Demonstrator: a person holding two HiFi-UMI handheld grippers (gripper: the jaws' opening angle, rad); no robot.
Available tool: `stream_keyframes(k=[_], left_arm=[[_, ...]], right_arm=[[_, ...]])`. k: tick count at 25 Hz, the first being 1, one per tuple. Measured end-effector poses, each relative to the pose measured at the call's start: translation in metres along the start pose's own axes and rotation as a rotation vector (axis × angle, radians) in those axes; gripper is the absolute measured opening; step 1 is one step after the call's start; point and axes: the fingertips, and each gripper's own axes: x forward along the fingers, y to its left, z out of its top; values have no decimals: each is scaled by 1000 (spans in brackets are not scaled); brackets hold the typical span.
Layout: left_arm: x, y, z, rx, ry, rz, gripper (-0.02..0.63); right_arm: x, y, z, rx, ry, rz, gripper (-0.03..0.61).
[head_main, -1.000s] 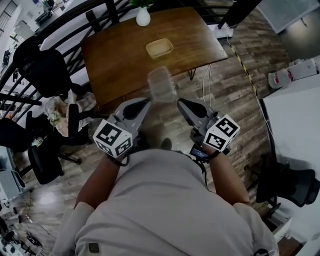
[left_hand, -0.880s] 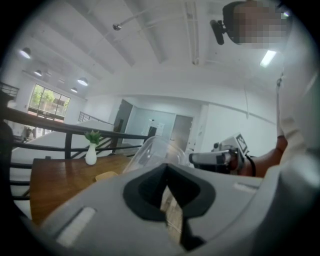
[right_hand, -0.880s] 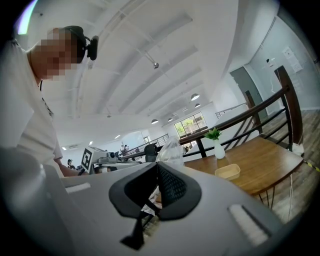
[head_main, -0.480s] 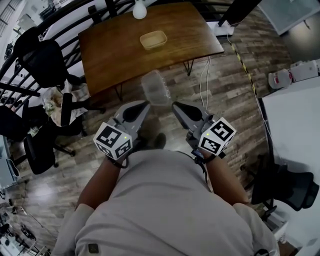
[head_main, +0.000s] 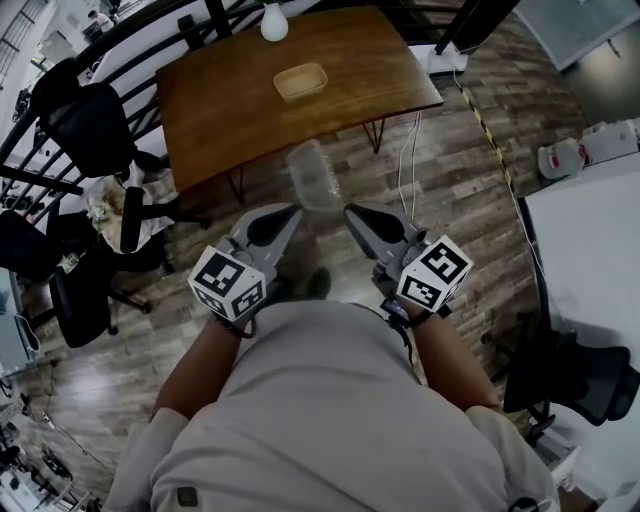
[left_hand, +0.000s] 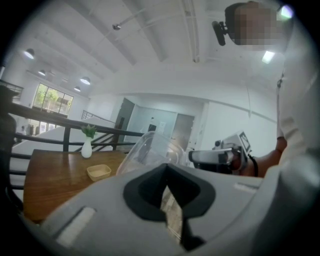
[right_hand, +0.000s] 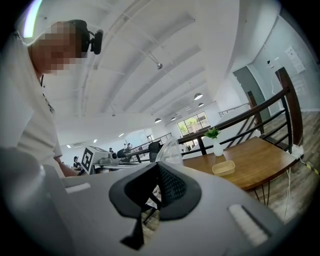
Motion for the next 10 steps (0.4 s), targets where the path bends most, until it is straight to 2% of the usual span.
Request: stream_keyframes(k=[10], left_arm=[[16,-10,3,5,1,-5,3]], right_arm=[[-16,-11,4,-1,-7,-9,5]])
